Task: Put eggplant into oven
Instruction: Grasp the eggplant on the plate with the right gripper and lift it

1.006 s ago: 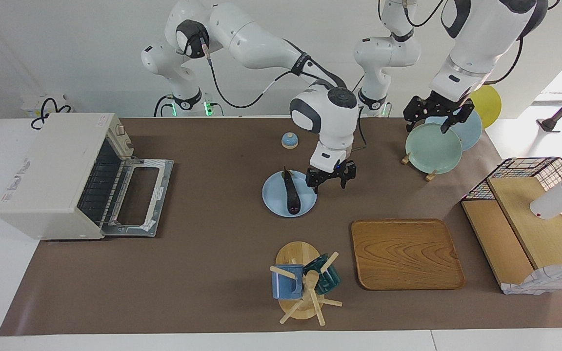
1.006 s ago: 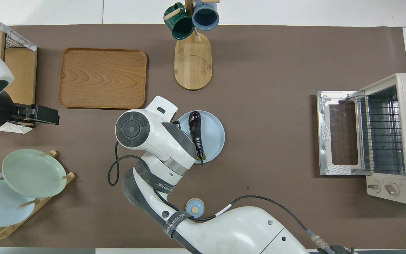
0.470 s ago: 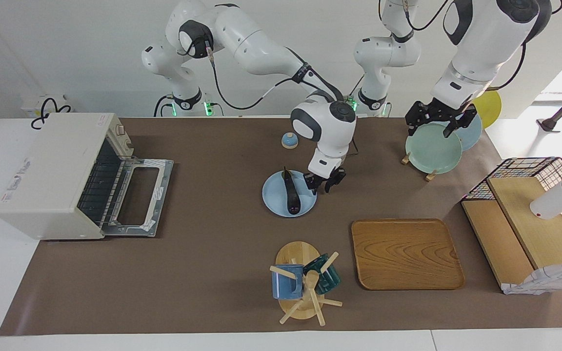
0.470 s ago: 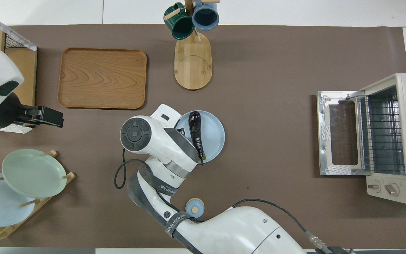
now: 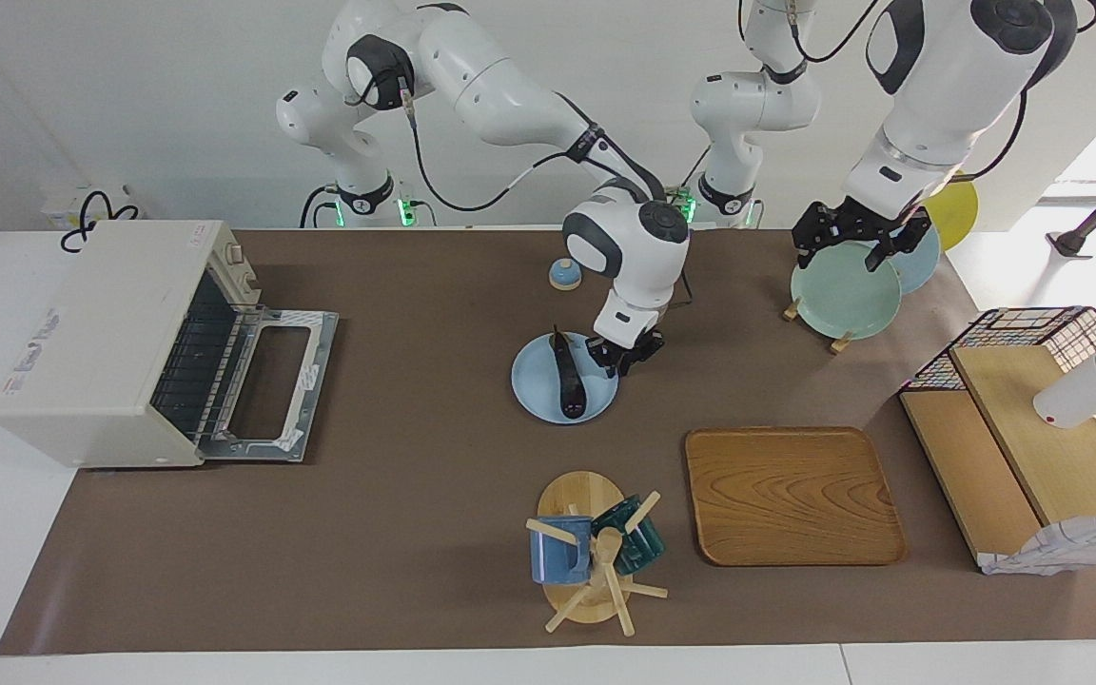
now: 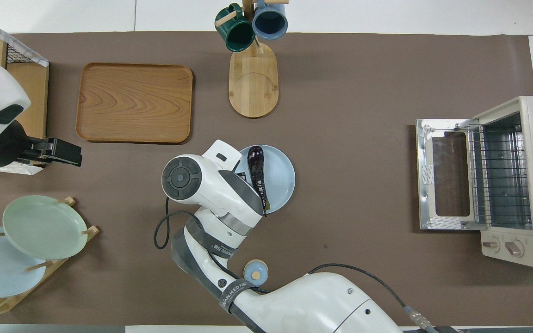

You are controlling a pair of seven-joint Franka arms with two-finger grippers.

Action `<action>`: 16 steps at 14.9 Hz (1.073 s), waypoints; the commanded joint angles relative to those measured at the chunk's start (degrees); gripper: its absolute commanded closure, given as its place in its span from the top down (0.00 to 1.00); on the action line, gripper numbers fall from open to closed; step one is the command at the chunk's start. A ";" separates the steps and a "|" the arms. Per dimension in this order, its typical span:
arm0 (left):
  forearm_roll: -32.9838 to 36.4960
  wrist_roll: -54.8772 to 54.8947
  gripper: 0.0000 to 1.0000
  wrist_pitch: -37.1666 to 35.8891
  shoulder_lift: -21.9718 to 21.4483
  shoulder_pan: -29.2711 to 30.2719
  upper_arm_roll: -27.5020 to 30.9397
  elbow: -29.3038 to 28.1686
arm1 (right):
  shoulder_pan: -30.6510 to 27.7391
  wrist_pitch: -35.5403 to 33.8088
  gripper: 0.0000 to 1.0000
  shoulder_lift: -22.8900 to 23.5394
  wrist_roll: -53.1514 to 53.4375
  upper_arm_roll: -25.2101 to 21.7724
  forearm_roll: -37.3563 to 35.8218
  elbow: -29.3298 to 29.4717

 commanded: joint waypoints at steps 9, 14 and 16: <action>1.23 0.24 1.00 -0.28 -0.29 1.01 -0.54 -0.07 | -2.23 -13.95 0.00 -6.92 -0.88 -0.72 -7.12 -0.41; 0.88 0.24 1.00 -0.46 -0.29 1.01 -0.37 -0.16 | -6.10 -22.40 0.00 -12.19 -0.80 -0.98 -7.82 -7.07; 0.88 0.24 1.00 -0.46 -0.47 1.10 -0.37 -0.16 | -8.81 -21.71 0.00 -15.09 -0.71 -1.07 -8.96 -12.69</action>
